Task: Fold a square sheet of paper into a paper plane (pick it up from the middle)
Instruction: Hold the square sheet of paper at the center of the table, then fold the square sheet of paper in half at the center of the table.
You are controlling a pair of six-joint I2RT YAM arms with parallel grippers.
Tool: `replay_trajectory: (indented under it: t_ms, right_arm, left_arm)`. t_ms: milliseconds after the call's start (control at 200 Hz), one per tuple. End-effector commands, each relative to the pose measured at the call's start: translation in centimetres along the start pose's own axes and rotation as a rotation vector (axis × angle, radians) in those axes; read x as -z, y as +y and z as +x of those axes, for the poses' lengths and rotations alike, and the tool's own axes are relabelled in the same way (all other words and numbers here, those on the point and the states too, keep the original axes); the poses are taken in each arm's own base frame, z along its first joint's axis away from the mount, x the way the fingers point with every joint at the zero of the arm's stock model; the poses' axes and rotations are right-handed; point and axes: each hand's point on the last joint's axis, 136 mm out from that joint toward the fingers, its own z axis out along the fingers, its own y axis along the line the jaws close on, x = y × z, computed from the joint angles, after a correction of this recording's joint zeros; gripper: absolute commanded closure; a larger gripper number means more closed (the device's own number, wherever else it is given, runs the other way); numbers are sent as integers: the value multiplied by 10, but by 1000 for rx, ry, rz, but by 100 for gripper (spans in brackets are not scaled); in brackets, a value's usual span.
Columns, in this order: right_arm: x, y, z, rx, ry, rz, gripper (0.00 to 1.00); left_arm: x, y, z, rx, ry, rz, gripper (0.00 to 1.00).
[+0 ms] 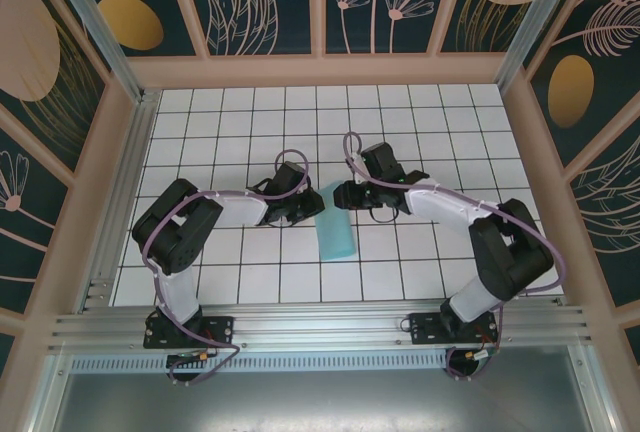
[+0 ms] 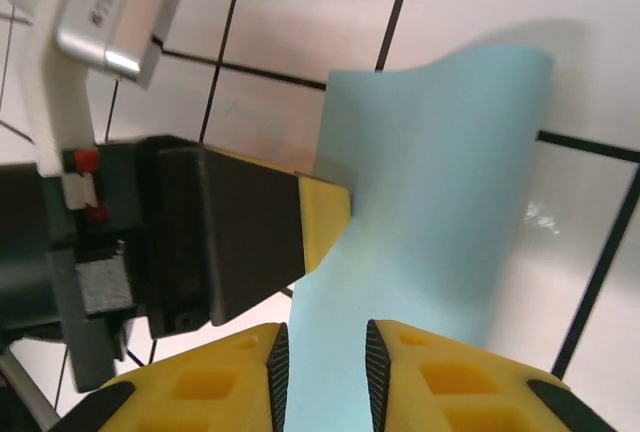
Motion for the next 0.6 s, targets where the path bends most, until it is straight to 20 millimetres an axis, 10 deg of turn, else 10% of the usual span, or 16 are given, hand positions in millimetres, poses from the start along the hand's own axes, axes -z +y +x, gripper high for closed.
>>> replay_trajectory:
  t_ms: [0, 595]
  right_arm:
    - [-10, 6, 10, -26, 78, -50, 73]
    - [-41, -37, 37, -113, 218, 42, 73]
  left_arm:
    - [-12, 52, 16, 15, 44, -182, 81]
    - [-16, 67, 21, 17, 62, -233, 81]
